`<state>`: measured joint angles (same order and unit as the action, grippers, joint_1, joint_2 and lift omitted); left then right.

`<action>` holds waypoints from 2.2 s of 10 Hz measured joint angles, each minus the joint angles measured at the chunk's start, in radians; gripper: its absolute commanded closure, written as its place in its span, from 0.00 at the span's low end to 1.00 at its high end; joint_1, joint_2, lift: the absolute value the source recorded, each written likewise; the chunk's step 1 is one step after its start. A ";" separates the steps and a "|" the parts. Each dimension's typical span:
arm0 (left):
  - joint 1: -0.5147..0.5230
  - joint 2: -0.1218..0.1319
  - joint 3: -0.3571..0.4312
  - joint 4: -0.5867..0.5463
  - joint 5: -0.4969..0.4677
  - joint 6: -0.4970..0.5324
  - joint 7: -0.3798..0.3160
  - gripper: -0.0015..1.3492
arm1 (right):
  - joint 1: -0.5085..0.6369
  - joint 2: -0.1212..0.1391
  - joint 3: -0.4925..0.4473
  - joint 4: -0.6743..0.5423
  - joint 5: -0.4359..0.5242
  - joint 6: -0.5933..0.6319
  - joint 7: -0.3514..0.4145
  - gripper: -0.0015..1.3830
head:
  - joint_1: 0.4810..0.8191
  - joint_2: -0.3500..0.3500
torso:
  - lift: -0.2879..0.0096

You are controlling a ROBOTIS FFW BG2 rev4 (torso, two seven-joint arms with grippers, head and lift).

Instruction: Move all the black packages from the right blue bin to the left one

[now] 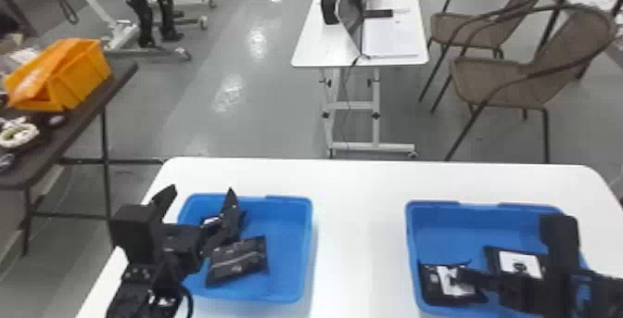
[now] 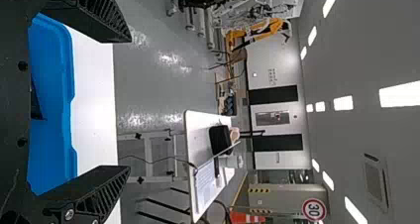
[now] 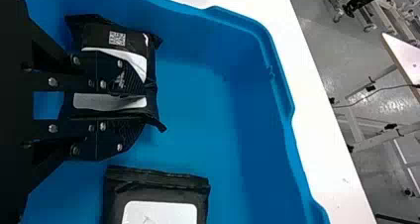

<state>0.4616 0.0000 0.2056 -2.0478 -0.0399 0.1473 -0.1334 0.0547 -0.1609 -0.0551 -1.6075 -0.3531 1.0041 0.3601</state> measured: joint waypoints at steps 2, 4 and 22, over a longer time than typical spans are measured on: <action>0.001 0.000 0.000 0.000 0.005 0.000 0.000 0.08 | 0.017 0.007 -0.008 -0.027 -0.036 -0.018 -0.011 0.81 | 0.63 0.75 | 0.83; 0.002 0.000 0.000 0.001 0.011 -0.004 0.000 0.08 | 0.065 0.023 -0.063 -0.110 -0.095 -0.009 -0.050 0.81 | 0.63 0.74 | 0.83; -0.199 0.089 -0.157 0.019 0.883 0.239 0.025 0.05 | -0.328 0.027 0.190 0.093 -0.327 -0.211 0.364 0.81 | 0.63 0.76 | 0.83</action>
<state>0.2623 0.0888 0.0487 -2.0289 0.8433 0.3864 -0.1089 -0.2733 -0.1335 0.1345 -1.5145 -0.6799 0.7932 0.7242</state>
